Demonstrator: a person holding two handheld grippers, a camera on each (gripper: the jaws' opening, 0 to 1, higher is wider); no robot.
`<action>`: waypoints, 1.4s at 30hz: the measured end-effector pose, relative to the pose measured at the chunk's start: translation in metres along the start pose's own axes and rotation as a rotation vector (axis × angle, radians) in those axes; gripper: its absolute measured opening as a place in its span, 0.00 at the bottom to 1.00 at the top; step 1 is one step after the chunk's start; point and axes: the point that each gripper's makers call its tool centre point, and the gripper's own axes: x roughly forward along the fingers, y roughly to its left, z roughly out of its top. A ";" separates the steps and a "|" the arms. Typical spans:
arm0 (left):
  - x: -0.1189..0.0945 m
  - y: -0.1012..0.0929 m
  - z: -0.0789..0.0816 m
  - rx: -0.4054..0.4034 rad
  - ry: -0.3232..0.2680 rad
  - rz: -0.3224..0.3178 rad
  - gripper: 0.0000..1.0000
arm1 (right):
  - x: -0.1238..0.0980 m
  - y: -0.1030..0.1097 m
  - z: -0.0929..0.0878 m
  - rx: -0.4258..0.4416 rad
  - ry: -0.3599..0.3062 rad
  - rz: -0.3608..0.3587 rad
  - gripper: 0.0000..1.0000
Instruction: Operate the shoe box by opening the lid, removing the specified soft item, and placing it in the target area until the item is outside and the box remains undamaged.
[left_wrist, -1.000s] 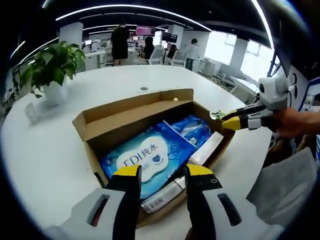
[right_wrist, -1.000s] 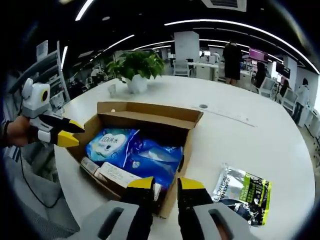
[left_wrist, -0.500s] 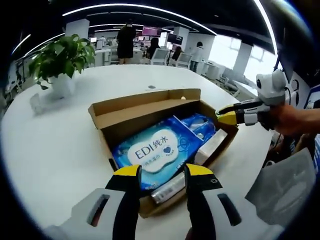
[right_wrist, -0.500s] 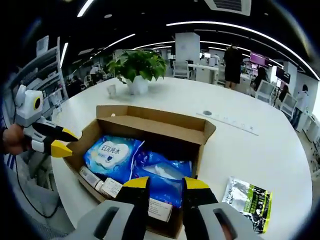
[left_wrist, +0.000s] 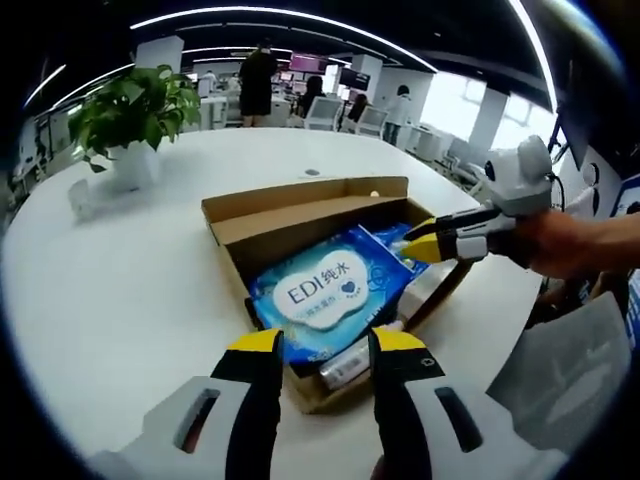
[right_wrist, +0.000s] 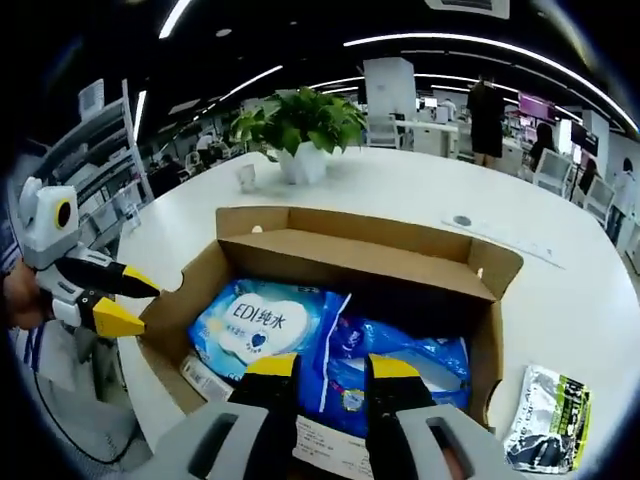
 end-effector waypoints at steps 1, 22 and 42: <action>-0.001 0.000 -0.001 -0.001 0.000 0.000 0.34 | 0.004 0.001 -0.001 0.009 0.004 0.003 0.22; -0.013 0.004 -0.005 -0.017 -0.011 0.008 0.34 | 0.018 0.016 -0.006 -0.032 0.071 -0.030 0.00; 0.029 -0.023 0.009 -0.005 0.029 -0.045 0.33 | -0.031 -0.033 0.010 0.013 -0.015 -0.114 0.00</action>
